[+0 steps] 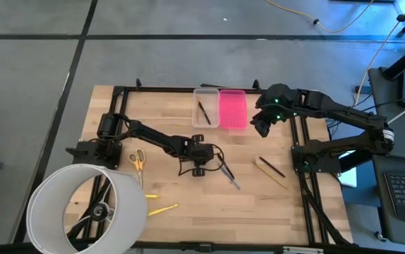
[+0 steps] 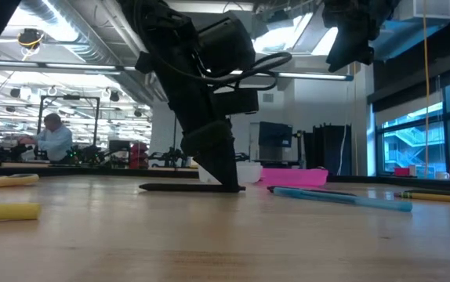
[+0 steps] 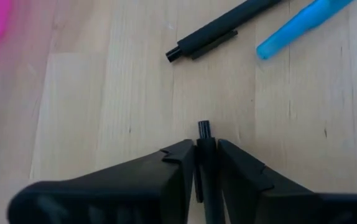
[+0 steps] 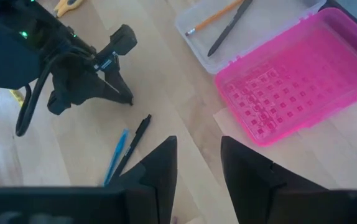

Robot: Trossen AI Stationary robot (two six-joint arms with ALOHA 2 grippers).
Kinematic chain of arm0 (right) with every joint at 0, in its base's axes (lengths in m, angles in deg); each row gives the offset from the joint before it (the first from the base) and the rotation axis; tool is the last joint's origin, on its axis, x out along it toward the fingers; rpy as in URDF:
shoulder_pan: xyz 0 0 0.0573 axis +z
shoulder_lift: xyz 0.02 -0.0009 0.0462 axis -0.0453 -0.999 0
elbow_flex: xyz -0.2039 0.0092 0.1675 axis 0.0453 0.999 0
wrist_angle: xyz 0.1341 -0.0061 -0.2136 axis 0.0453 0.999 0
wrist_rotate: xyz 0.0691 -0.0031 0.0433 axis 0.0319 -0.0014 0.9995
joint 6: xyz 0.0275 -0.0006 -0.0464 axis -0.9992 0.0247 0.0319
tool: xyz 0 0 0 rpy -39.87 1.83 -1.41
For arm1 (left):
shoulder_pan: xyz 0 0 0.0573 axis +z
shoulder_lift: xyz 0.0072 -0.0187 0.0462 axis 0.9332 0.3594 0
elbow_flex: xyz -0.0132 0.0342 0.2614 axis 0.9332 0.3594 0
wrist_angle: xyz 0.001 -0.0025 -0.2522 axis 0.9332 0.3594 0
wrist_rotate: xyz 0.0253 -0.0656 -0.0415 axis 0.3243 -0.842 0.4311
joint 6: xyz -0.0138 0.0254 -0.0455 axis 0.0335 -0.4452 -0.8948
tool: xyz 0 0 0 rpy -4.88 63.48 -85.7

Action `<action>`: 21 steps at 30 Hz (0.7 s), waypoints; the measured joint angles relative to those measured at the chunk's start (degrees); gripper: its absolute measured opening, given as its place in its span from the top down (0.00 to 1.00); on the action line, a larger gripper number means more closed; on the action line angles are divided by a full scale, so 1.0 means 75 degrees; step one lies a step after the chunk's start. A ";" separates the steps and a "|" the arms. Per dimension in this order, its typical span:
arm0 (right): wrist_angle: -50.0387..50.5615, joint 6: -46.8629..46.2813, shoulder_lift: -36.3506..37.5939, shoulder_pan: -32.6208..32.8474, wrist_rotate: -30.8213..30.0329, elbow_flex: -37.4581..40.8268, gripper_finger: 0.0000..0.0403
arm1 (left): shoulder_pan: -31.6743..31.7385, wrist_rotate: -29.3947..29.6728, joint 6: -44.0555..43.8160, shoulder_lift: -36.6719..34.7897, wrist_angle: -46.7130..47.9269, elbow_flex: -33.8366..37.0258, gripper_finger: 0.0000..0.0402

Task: Pick & place school supplies into a supply box
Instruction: Put the black pen into the transparent supply box

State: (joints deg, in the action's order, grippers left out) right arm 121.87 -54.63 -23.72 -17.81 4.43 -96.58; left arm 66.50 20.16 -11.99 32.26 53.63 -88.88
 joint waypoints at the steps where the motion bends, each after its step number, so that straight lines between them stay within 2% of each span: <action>1: -0.0001 0.0000 0.0000 -0.0003 0.0000 0.0000 0.68 | 0.0001 -0.0009 -0.0019 0.0000 0.0001 0.0004 0.86; 9: -0.0002 0.0027 0.0000 -0.0003 -0.0003 -0.0003 0.68 | 0.0068 -0.0139 -0.0030 -0.0015 0.0044 0.0004 0.94; 21: 0.0001 0.0200 0.0000 -0.0006 -0.0020 -0.0003 0.68 | 0.0539 -0.0309 0.0139 -0.0890 0.0277 0.0045 0.95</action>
State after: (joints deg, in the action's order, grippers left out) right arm 121.88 -53.13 -23.72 -17.85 4.27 -96.60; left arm 70.54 17.85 -10.95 25.58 55.71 -88.54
